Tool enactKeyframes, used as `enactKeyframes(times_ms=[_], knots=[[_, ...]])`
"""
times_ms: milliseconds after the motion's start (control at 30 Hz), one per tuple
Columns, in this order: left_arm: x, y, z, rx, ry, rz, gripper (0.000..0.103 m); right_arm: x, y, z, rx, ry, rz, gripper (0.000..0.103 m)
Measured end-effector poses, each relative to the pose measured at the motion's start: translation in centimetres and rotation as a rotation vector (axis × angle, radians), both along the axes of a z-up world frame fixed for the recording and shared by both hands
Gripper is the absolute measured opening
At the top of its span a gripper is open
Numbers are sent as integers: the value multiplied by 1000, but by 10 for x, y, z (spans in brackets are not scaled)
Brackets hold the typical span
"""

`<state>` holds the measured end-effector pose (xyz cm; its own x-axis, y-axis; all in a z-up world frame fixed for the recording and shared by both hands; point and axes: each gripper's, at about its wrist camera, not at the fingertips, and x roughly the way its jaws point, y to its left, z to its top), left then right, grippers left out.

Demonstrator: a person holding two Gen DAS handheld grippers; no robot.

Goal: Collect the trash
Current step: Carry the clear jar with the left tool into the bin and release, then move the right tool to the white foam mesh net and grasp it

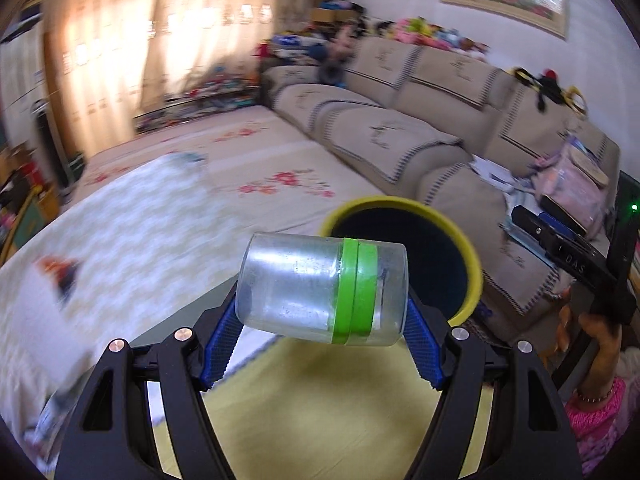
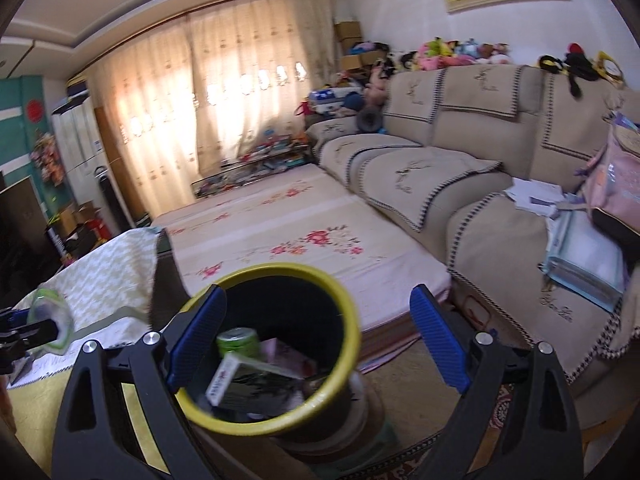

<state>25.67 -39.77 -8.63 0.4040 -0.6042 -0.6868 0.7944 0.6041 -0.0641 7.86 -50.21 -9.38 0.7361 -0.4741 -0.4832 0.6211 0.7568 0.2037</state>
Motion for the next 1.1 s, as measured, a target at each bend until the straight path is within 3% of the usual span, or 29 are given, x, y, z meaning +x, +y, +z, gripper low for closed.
enactKeyframes(times_ms=[167,367,467,500,633,833,1100], knots=[[2,-70,-12,13,33,-78,73,-21,-22,-2,12,-8,-50,88],[7,-132,-33,43,73,-98,74,-27,-30,-4,24,-8,-65,89],[14,-128,-34,14,75,-64,90,-24,-27,-4,24,-8,-54,90],[17,-123,-32,-8,77,-53,91,-23,-26,-3,22,-5,-49,90],[23,-74,-15,-86,61,-6,91,-13,-18,-2,18,7,-22,90],[29,43,14,-220,17,117,96,19,17,0,8,38,75,90],[48,226,31,-211,-205,475,98,84,100,10,7,74,328,91]])
